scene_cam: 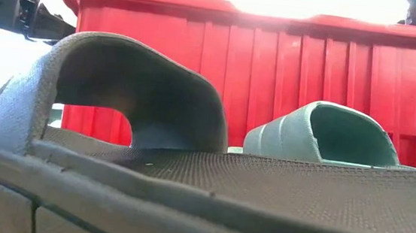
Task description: Pick and place slides into bin
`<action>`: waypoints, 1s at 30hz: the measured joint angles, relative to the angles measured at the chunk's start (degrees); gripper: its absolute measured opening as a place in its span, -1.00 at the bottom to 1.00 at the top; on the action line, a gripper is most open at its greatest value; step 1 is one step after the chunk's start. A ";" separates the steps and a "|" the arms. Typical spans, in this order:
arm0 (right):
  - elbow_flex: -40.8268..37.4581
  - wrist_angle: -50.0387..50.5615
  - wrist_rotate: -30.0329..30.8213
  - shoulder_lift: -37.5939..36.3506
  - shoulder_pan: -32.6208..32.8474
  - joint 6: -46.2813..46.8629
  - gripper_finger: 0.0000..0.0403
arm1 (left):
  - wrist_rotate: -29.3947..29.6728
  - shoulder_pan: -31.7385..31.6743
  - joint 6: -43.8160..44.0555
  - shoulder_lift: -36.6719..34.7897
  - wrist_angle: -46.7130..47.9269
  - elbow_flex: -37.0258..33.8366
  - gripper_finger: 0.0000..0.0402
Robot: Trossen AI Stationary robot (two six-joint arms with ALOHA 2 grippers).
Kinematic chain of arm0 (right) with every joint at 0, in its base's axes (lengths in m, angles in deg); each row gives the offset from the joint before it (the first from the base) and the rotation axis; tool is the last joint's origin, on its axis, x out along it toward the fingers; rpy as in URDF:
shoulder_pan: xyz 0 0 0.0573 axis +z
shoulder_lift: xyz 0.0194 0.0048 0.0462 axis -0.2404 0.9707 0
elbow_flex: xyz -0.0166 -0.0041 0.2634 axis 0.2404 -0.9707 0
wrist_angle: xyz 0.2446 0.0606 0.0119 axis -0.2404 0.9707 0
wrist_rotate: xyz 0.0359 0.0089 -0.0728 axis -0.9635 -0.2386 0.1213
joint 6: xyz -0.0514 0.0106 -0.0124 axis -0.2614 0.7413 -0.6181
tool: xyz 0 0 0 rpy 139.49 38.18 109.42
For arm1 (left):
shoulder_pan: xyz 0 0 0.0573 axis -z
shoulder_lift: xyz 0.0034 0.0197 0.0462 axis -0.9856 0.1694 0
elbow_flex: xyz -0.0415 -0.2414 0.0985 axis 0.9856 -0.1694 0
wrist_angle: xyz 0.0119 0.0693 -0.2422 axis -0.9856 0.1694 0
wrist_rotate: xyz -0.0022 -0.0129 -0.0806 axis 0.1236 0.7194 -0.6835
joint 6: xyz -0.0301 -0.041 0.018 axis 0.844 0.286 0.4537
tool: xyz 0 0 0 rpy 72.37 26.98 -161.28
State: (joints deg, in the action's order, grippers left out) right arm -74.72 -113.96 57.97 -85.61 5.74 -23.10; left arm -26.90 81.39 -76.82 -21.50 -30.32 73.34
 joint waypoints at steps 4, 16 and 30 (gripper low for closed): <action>0.00 0.02 -0.01 0.01 0.01 0.00 -0.41 | 0.00 0.01 0.02 -0.02 0.01 0.00 0.14; 0.00 0.00 -0.01 -0.01 0.01 0.00 -0.41 | 2.99 -0.02 2.24 0.01 -4.82 -0.02 0.14; 0.00 0.00 0.91 0.00 0.01 0.02 -0.41 | 13.40 0.01 -27.61 11.42 -21.64 15.66 0.14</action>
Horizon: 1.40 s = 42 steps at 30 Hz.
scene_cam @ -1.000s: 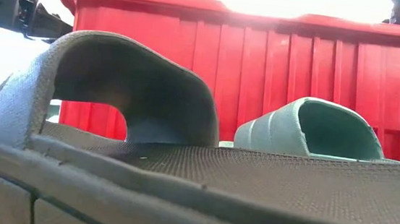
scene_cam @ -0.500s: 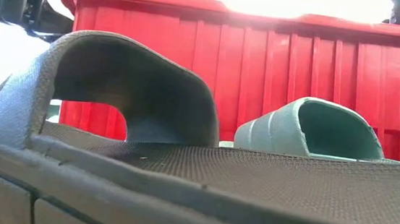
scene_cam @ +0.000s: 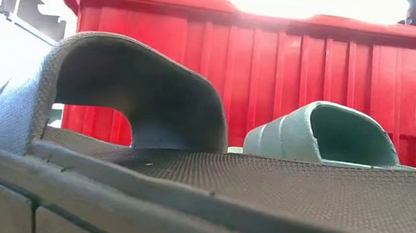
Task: Pick and place slides into bin
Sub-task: Put the green slipper into the red bin
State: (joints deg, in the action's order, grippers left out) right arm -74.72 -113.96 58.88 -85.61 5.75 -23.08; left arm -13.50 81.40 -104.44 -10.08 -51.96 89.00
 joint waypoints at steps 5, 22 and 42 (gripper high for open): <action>0.00 -4.45 12.02 0.03 -0.17 -10.05 -0.41 | 13.23 -0.02 -3.99 14.04 5.33 16.40 0.14; 0.22 -9.68 20.94 -0.02 -0.15 -5.64 -0.41 | 36.55 -0.01 -14.26 36.55 6.50 50.85 0.14; 8.76 -9.62 23.63 0.01 -0.17 -4.01 -0.41 | 51.32 0.00 -12.43 40.63 11.28 51.55 0.14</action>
State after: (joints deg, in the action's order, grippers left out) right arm -65.96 -123.57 82.52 -85.61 5.58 -27.09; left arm 37.82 81.40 -116.87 30.55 -40.68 140.55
